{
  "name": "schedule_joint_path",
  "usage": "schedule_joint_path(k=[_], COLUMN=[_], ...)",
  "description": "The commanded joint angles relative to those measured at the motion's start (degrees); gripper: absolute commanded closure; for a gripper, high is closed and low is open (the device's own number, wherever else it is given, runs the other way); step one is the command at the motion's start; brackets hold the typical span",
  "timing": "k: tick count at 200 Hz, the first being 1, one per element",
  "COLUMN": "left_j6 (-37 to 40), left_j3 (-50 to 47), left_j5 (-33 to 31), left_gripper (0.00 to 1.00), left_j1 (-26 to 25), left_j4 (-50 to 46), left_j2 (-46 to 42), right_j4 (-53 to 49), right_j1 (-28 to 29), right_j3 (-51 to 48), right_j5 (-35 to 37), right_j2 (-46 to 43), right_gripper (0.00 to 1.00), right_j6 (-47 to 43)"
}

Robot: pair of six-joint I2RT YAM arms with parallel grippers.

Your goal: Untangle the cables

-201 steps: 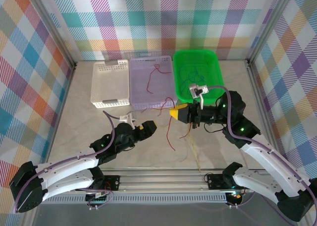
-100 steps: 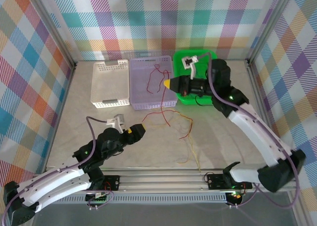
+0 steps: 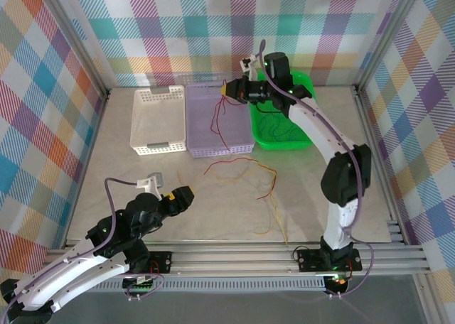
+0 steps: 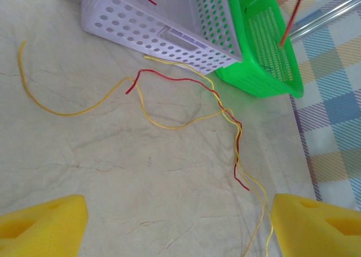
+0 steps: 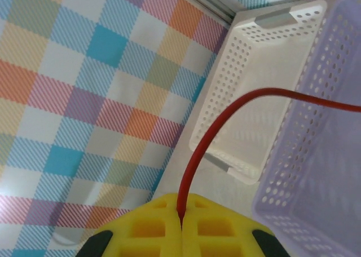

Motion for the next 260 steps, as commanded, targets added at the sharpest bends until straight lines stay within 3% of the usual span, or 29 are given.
schedule_joint_path(k=[1,63,149,222,260], left_j6=[0.49,-0.37,-0.74,-1.60,-1.81], left_j3=[-0.87,-1.87,-3.24,-4.49,-4.51], left_j5=[-1.49,-2.16,-2.97,-3.01,-2.99], left_gripper=[0.16,0.15,0.15,0.15,0.15], left_j1=[0.55,0.53,0.57,0.52,0.57], left_j4=[-2.99,-4.80,-5.74,-6.23,-6.58], left_j2=[-1.44,-3.22,-3.39,-4.27,-4.84], right_j4=[-5.35,-15.53,-19.28,-21.12,-24.07], right_j1=[-0.55,-0.62,-0.01,0.37,0.41], right_j3=[7.90,31.50,33.31,33.17,33.02], right_j5=[-0.39,7.27,20.59,20.19,21.58], right_j2=[5.65,24.26,31.83,31.93,28.26], right_gripper=[1.00,1.00,1.00,0.82,0.64], right_j6=[0.28,1.21,-0.11,-1.06,-3.31])
